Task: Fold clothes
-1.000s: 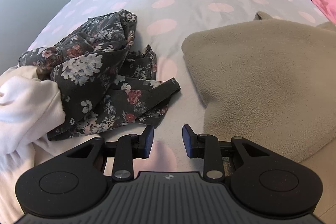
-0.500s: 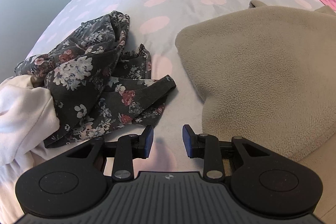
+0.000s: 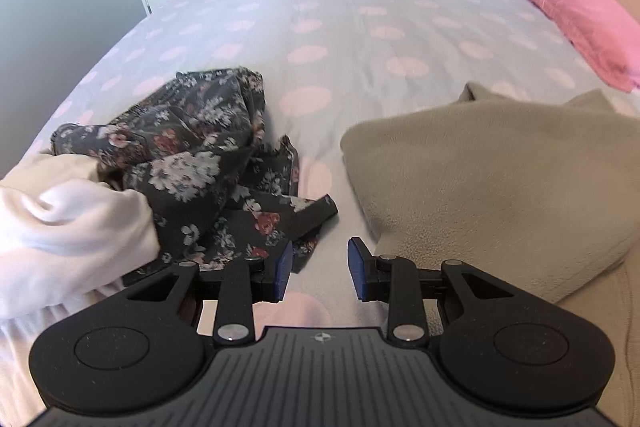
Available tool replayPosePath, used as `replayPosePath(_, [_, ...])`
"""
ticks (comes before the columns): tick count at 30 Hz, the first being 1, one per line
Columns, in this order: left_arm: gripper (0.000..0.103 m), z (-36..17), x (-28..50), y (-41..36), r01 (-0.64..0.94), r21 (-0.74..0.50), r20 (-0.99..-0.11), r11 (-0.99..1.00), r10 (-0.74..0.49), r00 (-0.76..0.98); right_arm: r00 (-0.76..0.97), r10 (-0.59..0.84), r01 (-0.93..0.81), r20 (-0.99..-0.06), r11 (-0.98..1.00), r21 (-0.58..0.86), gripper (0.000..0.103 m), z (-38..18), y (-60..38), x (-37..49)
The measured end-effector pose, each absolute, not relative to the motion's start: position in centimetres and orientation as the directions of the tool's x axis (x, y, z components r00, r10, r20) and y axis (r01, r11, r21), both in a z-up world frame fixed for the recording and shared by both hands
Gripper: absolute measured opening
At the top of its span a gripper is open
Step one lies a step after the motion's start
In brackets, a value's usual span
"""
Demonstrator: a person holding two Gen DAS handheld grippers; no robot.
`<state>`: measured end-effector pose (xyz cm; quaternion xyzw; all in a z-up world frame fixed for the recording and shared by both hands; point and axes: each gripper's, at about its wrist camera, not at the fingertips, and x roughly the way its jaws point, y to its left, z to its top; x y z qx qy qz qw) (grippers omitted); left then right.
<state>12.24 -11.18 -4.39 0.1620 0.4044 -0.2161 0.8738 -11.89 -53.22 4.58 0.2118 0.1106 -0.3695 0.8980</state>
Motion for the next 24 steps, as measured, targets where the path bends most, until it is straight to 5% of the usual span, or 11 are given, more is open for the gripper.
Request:
replayPosePath(9, [0.029, -3.1, 12.2, -9.7, 0.489, 0.075, -0.77, 0.869, -0.262, 0.582, 0.875, -0.314, 0.351, -0.369, 0.936, 0.035, 0.007, 3.4, -35.8, -5.3])
replayPosePath(13, [0.029, -2.9, 12.1, -9.6, 0.486, 0.069, -0.775, 0.871, -0.26, 0.576, 0.832, -0.222, 0.202, -0.508, 0.975, -0.095, 0.007, -1.9, -30.3, -3.2])
replayPosePath(20, [0.029, -3.1, 11.7, -10.6, 0.521, 0.088, -0.792, 0.849, -0.258, 0.553, 0.759, -0.167, 0.181, -0.629, 0.982, -0.043, 0.012, -3.8, -30.7, -2.8])
replayPosePath(24, [0.029, -3.6, 11.2, -11.6, 0.539, 0.119, -0.81, 0.834, -0.233, 0.539, 0.711, -0.131, 0.174, -0.691, 0.985, -0.009, 0.04, -4.8, -30.9, -2.6])
